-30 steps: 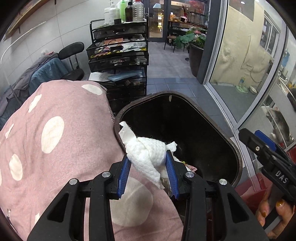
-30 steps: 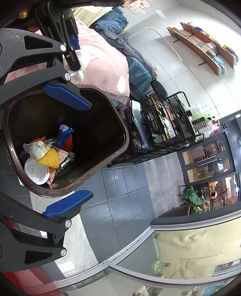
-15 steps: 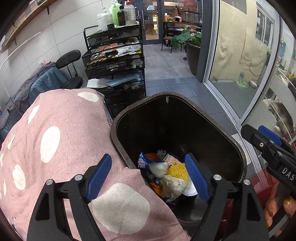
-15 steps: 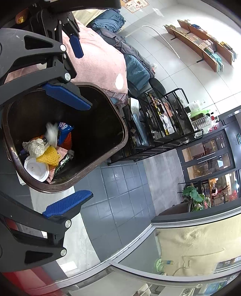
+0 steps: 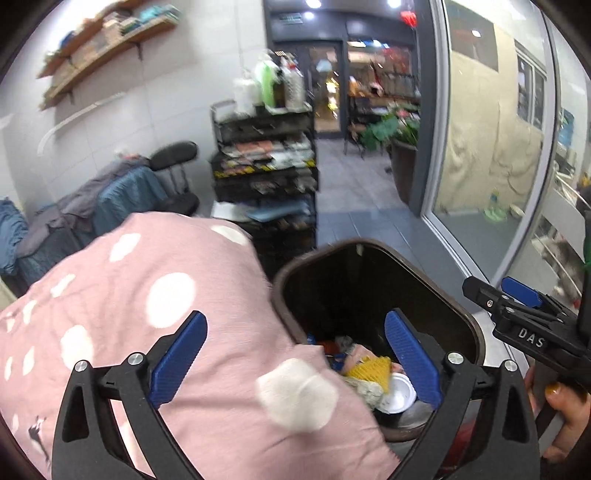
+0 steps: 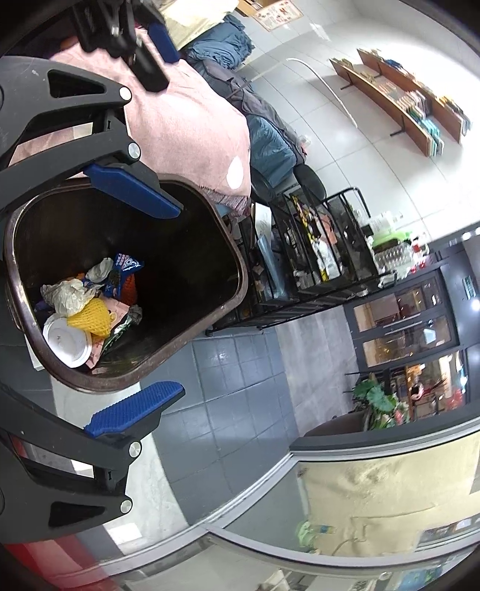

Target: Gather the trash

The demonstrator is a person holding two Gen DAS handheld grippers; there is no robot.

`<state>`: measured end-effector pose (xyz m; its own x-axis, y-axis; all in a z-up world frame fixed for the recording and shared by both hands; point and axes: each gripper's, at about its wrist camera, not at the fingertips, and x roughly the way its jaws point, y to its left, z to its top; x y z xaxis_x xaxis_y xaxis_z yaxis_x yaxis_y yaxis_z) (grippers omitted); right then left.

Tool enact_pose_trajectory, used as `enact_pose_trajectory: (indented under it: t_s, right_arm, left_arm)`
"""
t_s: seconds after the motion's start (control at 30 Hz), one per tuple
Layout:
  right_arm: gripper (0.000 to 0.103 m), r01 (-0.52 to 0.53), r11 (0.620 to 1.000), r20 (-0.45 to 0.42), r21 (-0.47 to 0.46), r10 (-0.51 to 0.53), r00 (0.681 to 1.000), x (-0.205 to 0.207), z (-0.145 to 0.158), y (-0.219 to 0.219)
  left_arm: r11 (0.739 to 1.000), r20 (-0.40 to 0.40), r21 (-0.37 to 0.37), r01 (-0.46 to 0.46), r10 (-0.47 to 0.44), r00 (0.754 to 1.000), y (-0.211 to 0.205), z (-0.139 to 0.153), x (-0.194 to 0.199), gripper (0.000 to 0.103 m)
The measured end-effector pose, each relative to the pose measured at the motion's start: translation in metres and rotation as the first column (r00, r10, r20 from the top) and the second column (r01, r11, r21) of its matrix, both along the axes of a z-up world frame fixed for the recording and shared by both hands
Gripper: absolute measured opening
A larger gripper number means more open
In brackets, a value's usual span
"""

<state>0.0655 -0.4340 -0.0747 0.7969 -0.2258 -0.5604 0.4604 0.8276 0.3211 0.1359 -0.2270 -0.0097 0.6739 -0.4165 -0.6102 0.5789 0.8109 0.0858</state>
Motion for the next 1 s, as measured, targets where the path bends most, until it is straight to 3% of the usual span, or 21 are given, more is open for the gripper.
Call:
enact_pose_trajectory:
  t_s: [0.3,0.5,0.7,1.0]
  right_arm:
    - [0.097,-0.052,0.995,0.071,-0.086,0.058,0.996,-0.004,0.013,0.038]
    - [0.097,-0.121,0.984,0.098,-0.129,0.134,0.986,-0.007,0.019,0.077]
    - [0.097,-0.202,0.949,0.126,-0.240,0.237,0.963,-0.018,0.026,0.126]
    - [0.097,-0.288,0.916,0.155,-0.280,0.339,0.928,-0.034,0.029,0.178]
  left_arm:
    - [0.983,0.054,-0.070,-0.167,0.171,0.984,0.073,0.008,-0.022,0.098]
    - [0.955,0.068,-0.099,-0.280,0.287,0.956,0.113,0.008,-0.031,0.098]
    - [0.925,0.119,-0.123,-0.359,0.373,0.920,0.148,0.007,-0.047,0.098]
    - [0.879,0.162,-0.163,-0.447,0.471,0.867,0.180,0.001,-0.075,0.098]
